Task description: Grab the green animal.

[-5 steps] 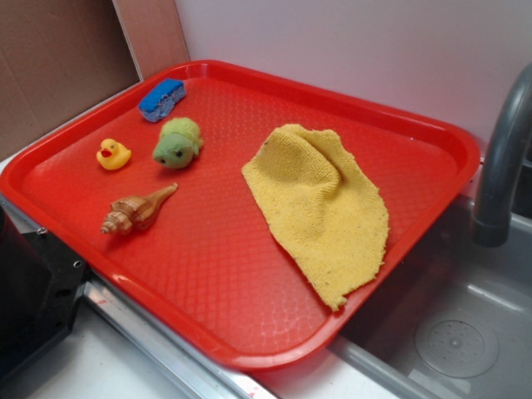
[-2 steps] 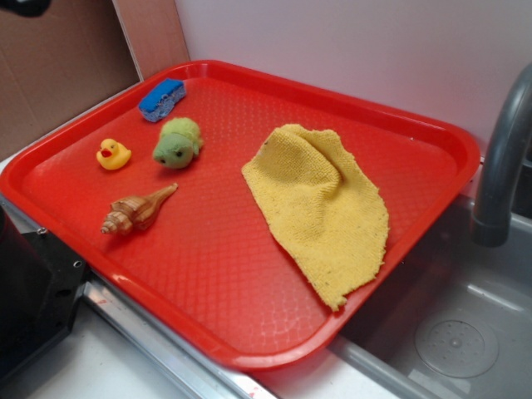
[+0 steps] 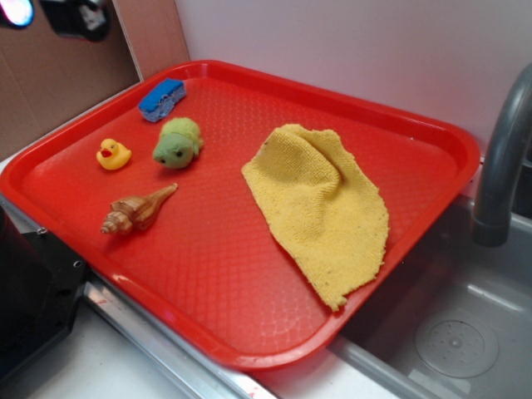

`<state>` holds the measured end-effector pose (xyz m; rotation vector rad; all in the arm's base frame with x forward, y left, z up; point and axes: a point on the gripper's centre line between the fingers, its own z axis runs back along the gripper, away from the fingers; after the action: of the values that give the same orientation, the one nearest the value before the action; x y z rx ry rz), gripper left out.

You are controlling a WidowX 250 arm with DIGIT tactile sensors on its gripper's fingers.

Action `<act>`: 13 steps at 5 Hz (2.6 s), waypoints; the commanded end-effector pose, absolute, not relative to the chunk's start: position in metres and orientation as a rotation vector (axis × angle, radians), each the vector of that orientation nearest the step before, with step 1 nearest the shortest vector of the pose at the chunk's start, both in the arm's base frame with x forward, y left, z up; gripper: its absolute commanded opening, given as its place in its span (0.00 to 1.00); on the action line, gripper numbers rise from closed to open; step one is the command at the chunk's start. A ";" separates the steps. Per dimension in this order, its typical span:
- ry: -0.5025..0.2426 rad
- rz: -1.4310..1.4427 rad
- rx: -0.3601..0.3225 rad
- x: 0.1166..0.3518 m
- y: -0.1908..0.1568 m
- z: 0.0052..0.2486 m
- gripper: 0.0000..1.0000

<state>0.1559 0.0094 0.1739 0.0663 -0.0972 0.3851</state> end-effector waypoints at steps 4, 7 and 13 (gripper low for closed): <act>-0.182 0.706 0.072 0.232 0.049 0.047 1.00; -0.183 0.702 0.030 0.227 0.052 0.038 0.00; -0.081 -0.073 -0.030 0.173 -0.027 0.172 0.00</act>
<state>0.1682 -0.0332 0.1555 -0.0182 -0.0206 -0.0757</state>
